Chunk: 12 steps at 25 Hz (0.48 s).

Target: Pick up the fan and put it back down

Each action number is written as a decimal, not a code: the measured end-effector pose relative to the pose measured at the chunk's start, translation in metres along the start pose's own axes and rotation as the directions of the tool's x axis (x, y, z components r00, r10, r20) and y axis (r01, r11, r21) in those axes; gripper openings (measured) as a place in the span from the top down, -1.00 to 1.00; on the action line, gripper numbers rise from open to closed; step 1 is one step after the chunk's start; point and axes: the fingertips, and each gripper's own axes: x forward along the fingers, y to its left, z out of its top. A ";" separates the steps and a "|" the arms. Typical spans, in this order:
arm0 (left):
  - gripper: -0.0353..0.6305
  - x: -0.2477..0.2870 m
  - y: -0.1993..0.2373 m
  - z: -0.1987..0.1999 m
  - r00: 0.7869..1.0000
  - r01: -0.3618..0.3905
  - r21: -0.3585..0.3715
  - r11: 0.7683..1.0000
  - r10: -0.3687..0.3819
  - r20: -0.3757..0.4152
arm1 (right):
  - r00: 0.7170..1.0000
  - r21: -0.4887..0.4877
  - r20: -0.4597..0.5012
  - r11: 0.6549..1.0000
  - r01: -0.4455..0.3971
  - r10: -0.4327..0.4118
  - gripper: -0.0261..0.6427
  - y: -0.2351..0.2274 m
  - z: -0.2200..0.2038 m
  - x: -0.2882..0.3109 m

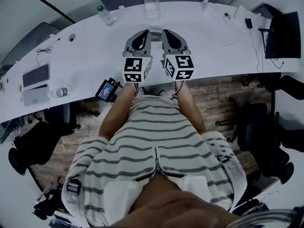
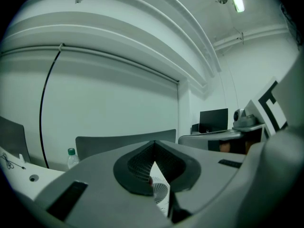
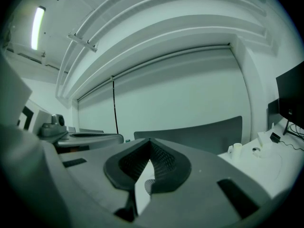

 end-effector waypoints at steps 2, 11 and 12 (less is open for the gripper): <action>0.87 0.000 0.000 0.001 1.000 0.002 -0.001 1.000 -0.002 0.005 | 1.000 -0.010 0.003 1.000 0.003 -0.003 0.89 0.002 0.002 -0.002; 0.87 -0.002 -0.005 0.010 1.000 0.009 0.002 1.000 -0.009 0.023 | 1.000 -0.041 0.024 0.999 0.005 -0.004 0.89 0.005 0.014 -0.007; 0.87 -0.003 -0.005 0.009 1.000 0.009 0.002 1.000 -0.009 0.023 | 1.000 -0.043 0.023 0.999 0.004 -0.003 0.89 0.006 0.014 -0.007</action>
